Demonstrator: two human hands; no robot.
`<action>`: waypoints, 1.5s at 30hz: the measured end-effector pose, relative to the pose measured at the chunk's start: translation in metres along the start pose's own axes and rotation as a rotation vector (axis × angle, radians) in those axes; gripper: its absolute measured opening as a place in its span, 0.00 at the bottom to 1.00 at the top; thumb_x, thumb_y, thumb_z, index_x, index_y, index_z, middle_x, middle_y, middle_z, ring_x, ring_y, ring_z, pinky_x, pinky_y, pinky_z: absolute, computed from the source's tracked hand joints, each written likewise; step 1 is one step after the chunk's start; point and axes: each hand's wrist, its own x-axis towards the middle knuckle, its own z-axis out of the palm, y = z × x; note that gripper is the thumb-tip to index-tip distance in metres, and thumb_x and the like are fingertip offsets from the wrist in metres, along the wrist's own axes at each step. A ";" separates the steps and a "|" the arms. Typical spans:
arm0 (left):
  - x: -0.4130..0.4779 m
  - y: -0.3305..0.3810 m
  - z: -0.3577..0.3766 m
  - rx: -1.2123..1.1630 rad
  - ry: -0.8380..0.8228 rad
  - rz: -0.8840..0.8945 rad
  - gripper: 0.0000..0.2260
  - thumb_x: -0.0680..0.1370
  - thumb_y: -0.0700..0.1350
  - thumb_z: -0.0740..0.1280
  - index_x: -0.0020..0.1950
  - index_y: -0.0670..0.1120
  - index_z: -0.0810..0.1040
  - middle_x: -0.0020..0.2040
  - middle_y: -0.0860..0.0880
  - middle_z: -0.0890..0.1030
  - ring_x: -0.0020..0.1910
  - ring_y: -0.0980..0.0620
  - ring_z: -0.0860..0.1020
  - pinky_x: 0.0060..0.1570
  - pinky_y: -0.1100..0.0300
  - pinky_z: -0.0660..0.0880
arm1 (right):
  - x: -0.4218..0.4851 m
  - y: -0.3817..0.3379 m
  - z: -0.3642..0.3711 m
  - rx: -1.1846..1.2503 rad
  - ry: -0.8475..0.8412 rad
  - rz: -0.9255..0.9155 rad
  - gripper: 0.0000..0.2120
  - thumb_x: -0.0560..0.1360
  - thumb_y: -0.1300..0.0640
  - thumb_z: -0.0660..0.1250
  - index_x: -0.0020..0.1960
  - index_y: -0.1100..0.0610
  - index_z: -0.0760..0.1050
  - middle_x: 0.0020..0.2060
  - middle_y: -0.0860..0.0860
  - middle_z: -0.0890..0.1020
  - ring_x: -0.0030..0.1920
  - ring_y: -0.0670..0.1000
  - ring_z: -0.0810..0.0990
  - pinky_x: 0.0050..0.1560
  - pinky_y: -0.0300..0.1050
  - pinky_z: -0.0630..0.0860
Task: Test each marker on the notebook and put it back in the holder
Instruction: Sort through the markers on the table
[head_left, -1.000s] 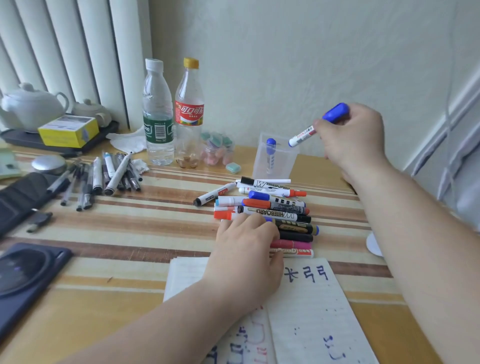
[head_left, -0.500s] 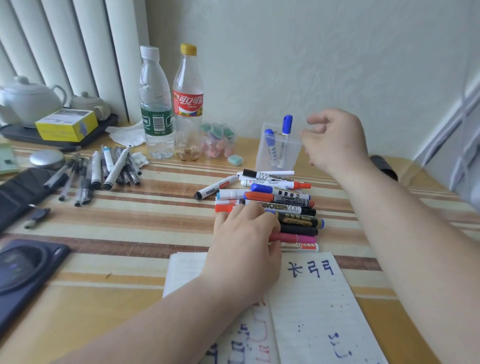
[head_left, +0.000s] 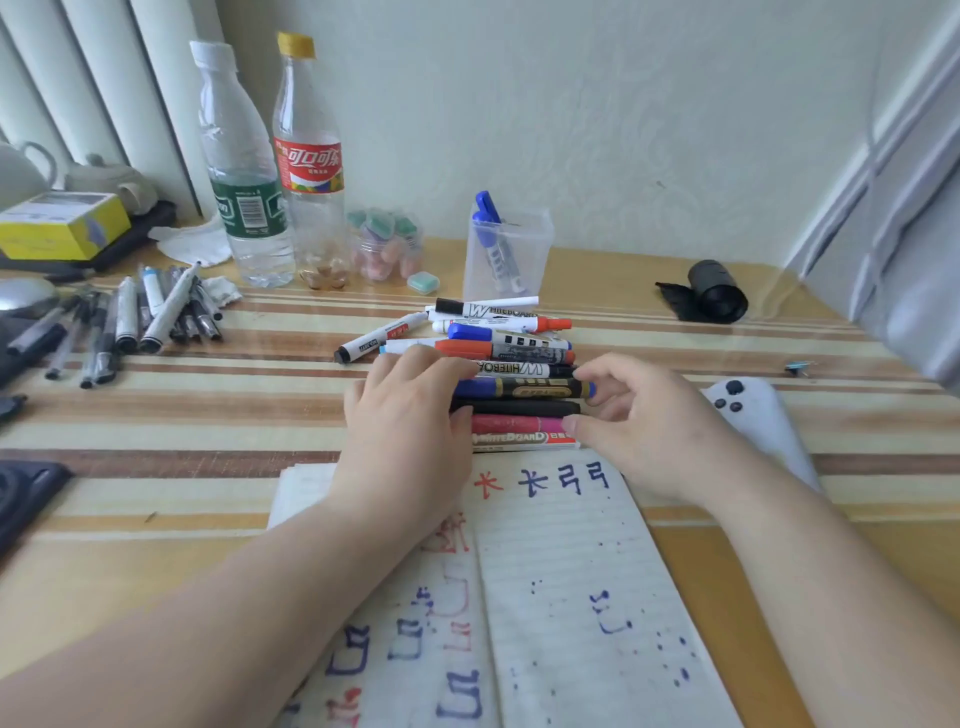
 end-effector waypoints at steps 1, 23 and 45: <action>0.001 0.000 0.001 -0.007 -0.001 0.003 0.15 0.75 0.42 0.72 0.62 0.51 0.82 0.56 0.52 0.79 0.57 0.43 0.72 0.55 0.48 0.66 | 0.002 0.002 0.002 0.053 0.001 -0.001 0.18 0.74 0.48 0.75 0.62 0.40 0.75 0.51 0.40 0.79 0.49 0.41 0.80 0.49 0.39 0.75; -0.010 0.010 -0.013 -0.449 -0.063 0.158 0.09 0.79 0.46 0.72 0.55 0.56 0.76 0.46 0.63 0.80 0.47 0.61 0.79 0.49 0.72 0.71 | -0.017 -0.023 0.009 1.307 -0.260 -0.034 0.06 0.76 0.60 0.69 0.44 0.61 0.74 0.28 0.52 0.70 0.25 0.46 0.64 0.22 0.36 0.58; -0.003 0.009 -0.031 -0.917 -0.430 -0.066 0.32 0.73 0.78 0.53 0.62 0.56 0.75 0.33 0.49 0.69 0.32 0.50 0.66 0.44 0.53 0.65 | -0.023 -0.029 0.013 1.100 0.299 -0.274 0.13 0.77 0.57 0.68 0.35 0.57 0.71 0.23 0.52 0.67 0.23 0.50 0.63 0.26 0.37 0.61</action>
